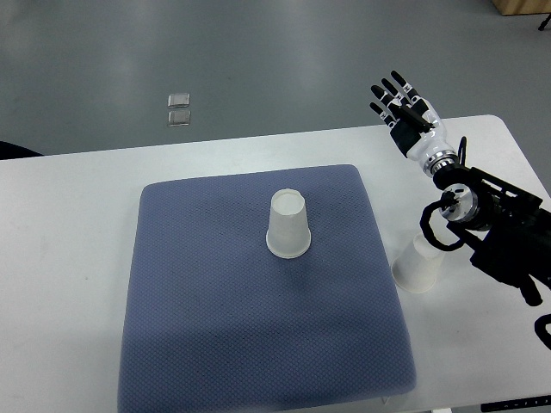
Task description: Stack paper cups
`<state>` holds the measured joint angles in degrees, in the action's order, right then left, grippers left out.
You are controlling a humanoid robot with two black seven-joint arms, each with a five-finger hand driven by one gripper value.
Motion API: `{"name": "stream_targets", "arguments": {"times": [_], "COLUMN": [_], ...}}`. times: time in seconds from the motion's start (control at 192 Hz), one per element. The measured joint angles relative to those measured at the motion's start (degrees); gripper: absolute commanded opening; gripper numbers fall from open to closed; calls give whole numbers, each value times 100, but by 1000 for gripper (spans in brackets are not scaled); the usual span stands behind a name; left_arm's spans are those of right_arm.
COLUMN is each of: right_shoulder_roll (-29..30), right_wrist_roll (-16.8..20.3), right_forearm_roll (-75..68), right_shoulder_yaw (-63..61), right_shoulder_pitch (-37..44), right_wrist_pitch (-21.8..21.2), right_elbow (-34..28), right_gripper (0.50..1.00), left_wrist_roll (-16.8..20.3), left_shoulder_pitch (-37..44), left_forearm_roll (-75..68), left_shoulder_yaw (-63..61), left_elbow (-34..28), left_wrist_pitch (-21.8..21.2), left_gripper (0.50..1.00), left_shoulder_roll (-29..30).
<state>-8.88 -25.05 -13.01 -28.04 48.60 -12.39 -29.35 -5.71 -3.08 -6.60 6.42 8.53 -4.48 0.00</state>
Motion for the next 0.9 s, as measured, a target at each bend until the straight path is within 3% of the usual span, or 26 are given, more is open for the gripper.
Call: {"name": "stream_targets", "arguments": {"times": [0.902], "right_shoulder_roll": [-14], "right_wrist_roll": [13], "right_forearm_roll": [11], "right_shoulder_yaw": [10], "right_shoulder_pitch": [22], "right_wrist_pitch": [-7], "right_elbow": [18], "right_gripper": [917], "left_wrist_roll": [1], "left_shoulder_pitch": [9], "left_forearm_roll": [1], "left_shoulder_yaw": [-64], "left_elbow": [-25], "left_wrist_pitch": [0], "left_gripper": [1000], "left_shoulder_roll": [0]}}
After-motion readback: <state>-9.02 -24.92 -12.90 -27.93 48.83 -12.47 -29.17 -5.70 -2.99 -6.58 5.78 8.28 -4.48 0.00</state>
